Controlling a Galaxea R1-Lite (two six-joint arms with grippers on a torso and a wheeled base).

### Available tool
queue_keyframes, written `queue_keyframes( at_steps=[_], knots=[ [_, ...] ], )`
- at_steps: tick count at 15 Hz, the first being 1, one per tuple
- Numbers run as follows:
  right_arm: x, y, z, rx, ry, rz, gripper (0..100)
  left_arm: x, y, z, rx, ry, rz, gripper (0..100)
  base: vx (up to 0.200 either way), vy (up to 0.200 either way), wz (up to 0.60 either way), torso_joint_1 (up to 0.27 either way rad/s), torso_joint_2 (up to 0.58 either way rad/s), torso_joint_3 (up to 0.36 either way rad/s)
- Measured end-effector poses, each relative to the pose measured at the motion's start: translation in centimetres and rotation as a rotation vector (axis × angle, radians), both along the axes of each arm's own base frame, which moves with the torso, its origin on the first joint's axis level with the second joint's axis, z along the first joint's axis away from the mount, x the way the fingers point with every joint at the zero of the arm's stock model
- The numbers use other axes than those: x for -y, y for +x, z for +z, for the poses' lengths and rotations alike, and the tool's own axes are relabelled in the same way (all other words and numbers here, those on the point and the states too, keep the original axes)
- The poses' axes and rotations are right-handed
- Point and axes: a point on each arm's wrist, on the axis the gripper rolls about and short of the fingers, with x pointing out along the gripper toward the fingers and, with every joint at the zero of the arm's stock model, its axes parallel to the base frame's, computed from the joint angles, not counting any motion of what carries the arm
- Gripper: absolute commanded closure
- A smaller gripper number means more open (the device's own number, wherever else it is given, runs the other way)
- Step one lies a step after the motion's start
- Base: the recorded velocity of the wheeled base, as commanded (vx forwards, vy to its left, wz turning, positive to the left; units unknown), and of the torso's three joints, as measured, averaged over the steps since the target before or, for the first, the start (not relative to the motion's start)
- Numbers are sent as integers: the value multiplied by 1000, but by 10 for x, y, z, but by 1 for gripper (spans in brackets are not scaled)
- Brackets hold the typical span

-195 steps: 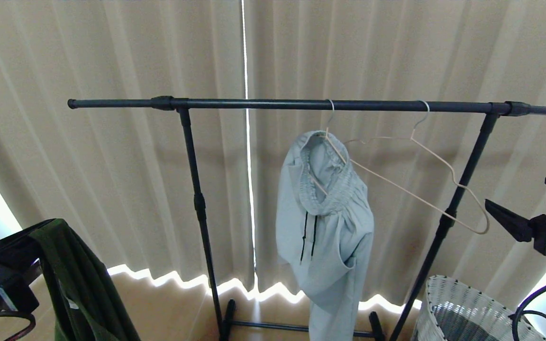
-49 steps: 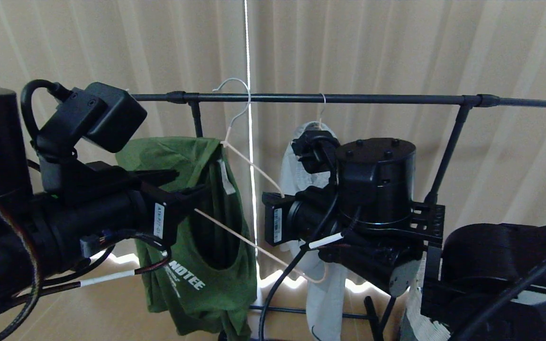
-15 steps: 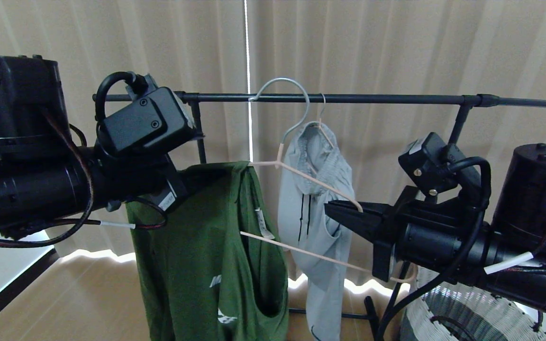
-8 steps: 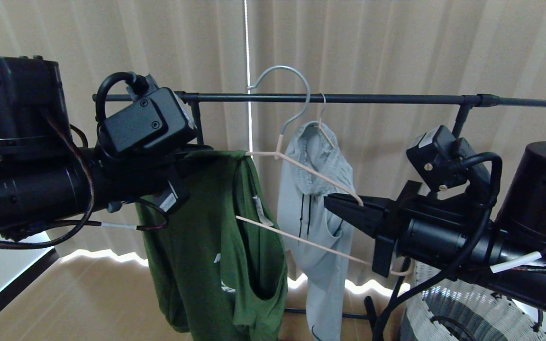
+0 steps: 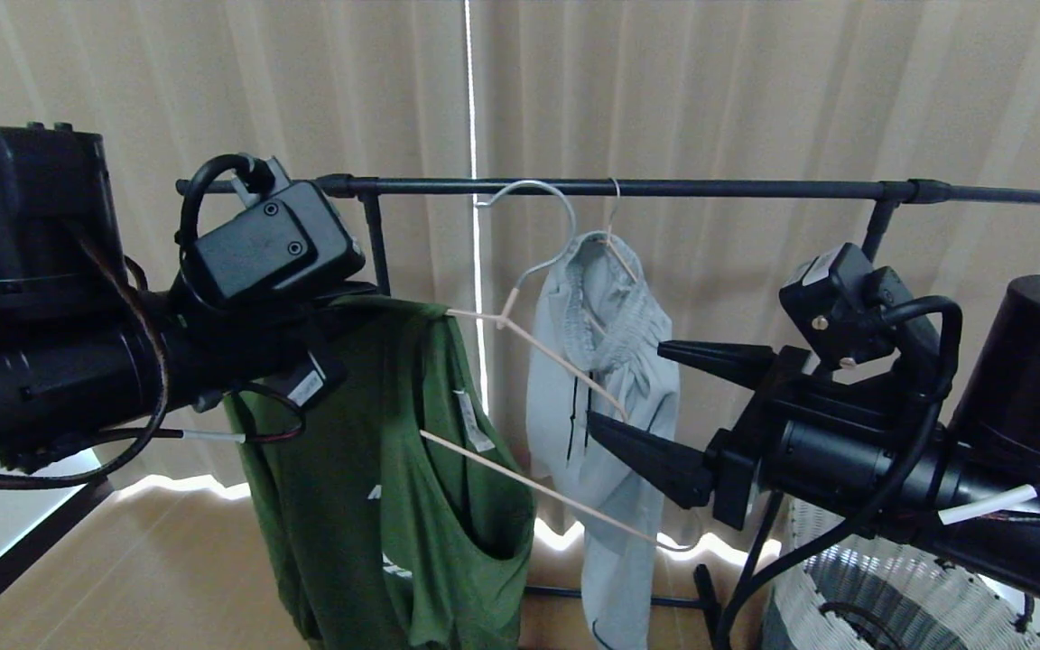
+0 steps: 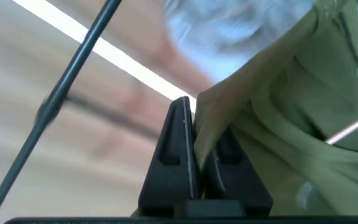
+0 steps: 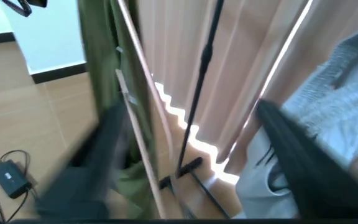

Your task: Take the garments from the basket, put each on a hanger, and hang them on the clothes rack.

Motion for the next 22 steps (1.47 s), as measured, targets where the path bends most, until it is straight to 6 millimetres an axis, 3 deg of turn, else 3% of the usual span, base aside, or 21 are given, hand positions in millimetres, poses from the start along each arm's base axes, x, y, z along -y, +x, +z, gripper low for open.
queue_keyframes(
  at_steps=[3,7,13,22],
  knots=[
    [2,0,-5,28,-52,-18,0,-6,-2,-3,-10,-10,206,100,0,0,0,0,0,0],
    [-5,-4,-14,9,-89,11,0,-4,-5,-4,-71,-224,384,100,0,0,0,0,0,0],
    [-26,5,-30,-37,-121,-1,0,14,-10,13,-110,-475,368,100,0,0,0,0,0,0],
    [-59,43,-43,-80,-106,-100,0,32,-21,23,-101,-531,275,100,0,0,0,0,0,0]
  ],
)
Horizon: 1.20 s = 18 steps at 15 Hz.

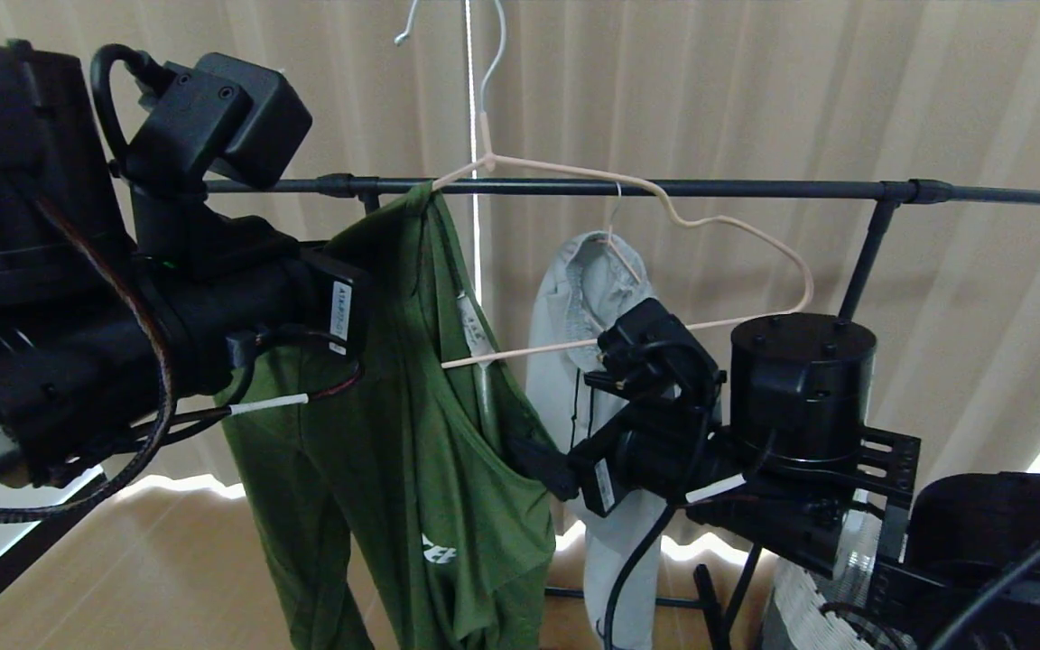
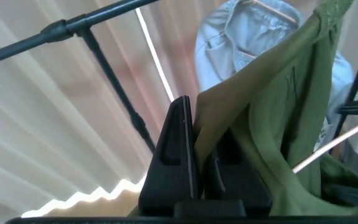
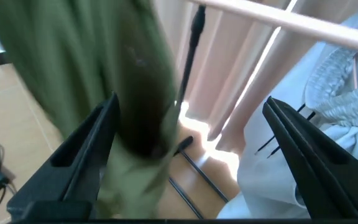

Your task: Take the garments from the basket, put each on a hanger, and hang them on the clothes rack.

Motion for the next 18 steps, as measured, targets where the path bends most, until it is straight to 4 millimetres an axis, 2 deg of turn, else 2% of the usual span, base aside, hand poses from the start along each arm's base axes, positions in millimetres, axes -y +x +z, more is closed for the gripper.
queue_keyframes(
  at_steps=[1,2,5,8,13,18],
  knots=[
    [0,3,-3,-6,-8,-15,0,1,-1,0,1,0,-4,100,0,0,0,0,0,0],
    [0,5,-7,-12,-16,-24,100,1,-1,2,6,-3,-5,100,0,0,0,0,0,0],
    [3,4,-13,-27,-36,-38,100,-1,1,4,13,-3,5,100,0,0,0,0,0,0],
    [16,-1,-14,-32,-52,-73,100,-5,4,4,19,20,32,100,0,0,0,0,0,0],
    [61,-2,-6,-27,-52,-187,100,-19,0,-4,18,107,62,100,0,0,0,0,0,0],
    [99,15,9,11,-18,-330,100,-30,-15,-27,-32,158,57,100,0,0,0,0,0,0]
  ],
)
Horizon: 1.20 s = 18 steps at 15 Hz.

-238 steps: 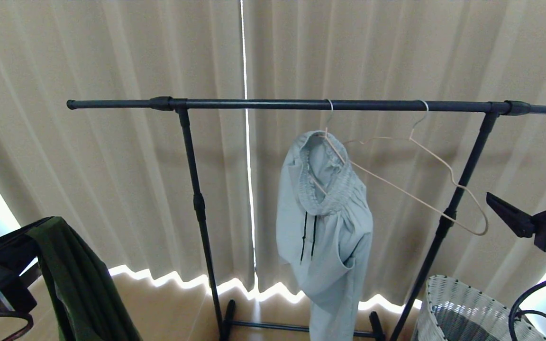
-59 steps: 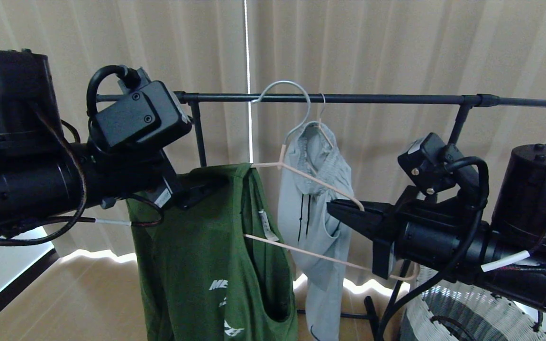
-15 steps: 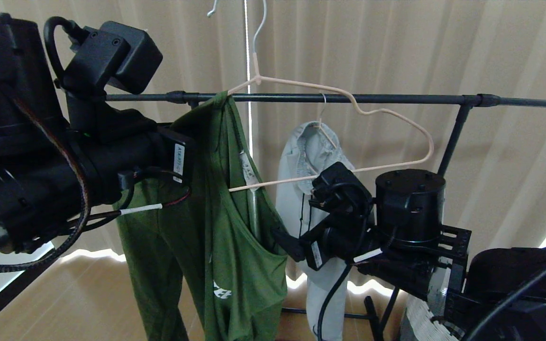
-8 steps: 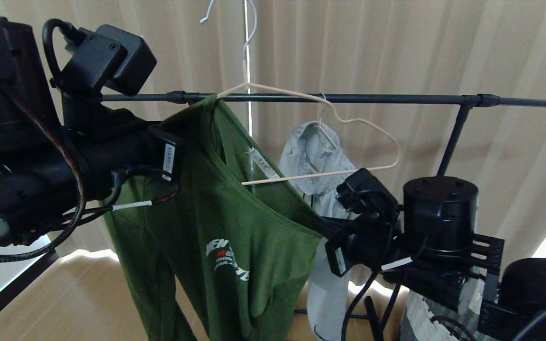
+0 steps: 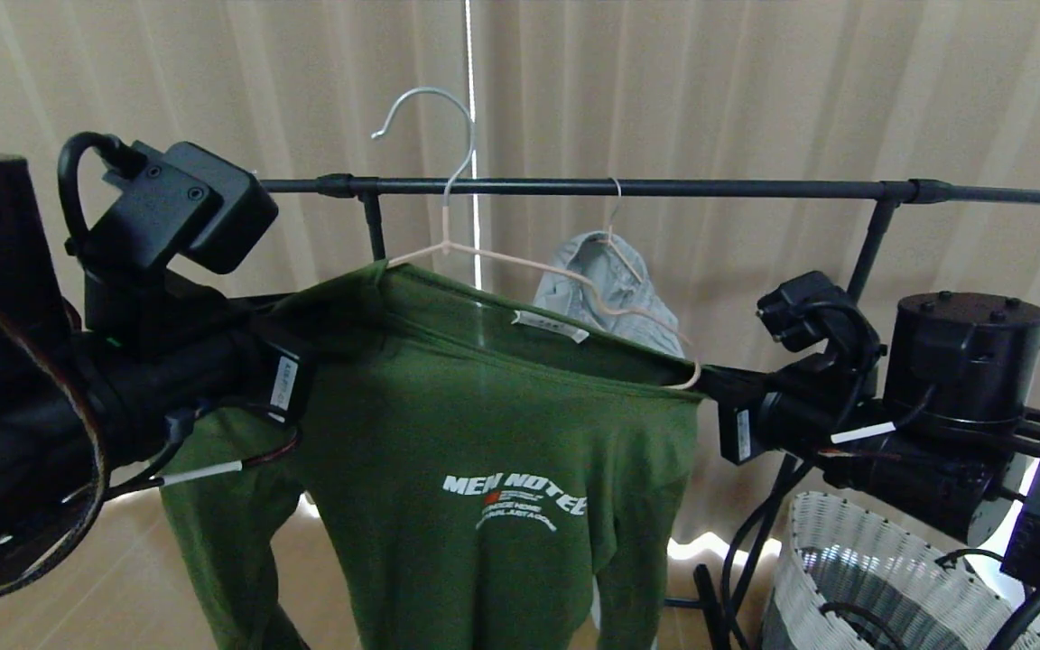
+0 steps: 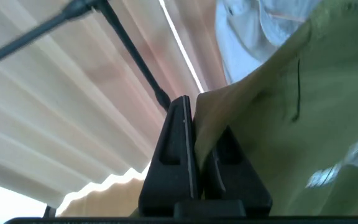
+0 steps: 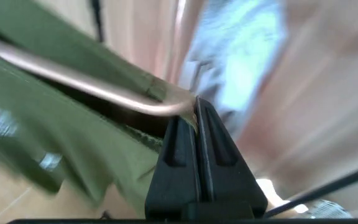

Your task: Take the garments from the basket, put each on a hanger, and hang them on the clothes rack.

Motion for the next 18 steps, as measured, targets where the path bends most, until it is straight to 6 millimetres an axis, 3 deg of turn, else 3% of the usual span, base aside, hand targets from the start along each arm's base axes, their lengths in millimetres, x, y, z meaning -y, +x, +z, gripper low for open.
queue_keyframes(
  at_steps=[5,8,10,11,14,18],
  knots=[
    [12,10,13,45,24,-55,100,-10,-7,-16,-27,89,8,100,0,0,0,0,0,0],
    [12,9,17,57,34,-45,100,-13,-6,-20,-5,97,22,100,0,0,0,0,0,0],
    [2,-2,23,69,43,8,100,-14,-4,-20,20,85,63,100,0,0,0,0,0,0],
    [-7,-11,26,75,49,50,0,-13,-2,-21,28,79,87,100,0,0,0,0,0,0],
    [-25,-33,31,85,63,153,0,-9,5,-19,79,43,120,100,0,0,0,0,0,0],
    [-36,-46,38,101,98,291,0,-4,12,-21,92,24,125,100,0,0,0,0,0,0]
  ],
)
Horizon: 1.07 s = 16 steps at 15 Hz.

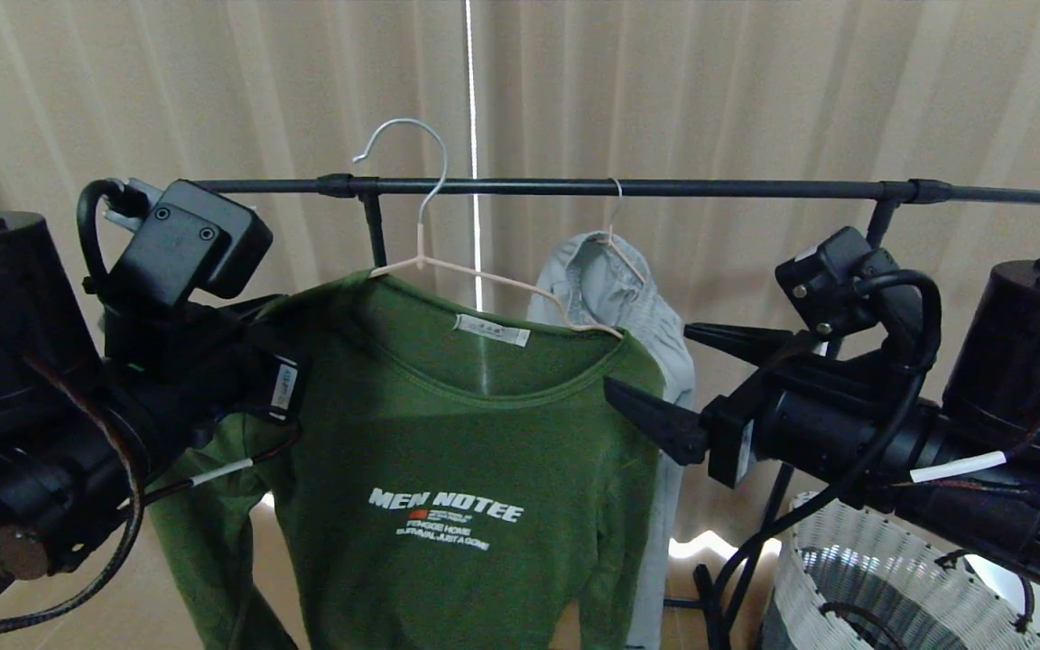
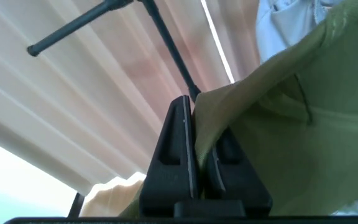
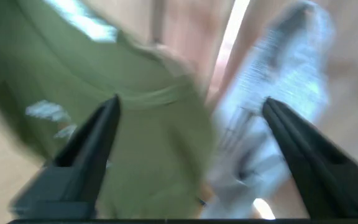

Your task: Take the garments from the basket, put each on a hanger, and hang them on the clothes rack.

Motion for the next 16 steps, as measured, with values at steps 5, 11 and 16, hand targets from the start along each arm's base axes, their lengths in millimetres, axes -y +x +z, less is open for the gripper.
queue_keyframes(
  at_steps=[5,11,16],
  knots=[
    [-8,8,14,81,-21,28,0,11,-2,-4,-20,-61,-39,100,0,0,0,0,0,0],
    [-27,40,30,232,-134,-16,0,23,-9,-4,-25,-60,-100,100,0,0,0,0,0,0],
    [-31,45,24,254,-196,-7,100,30,-11,-5,-28,-56,-128,100,0,0,0,0,0,0]
  ],
)
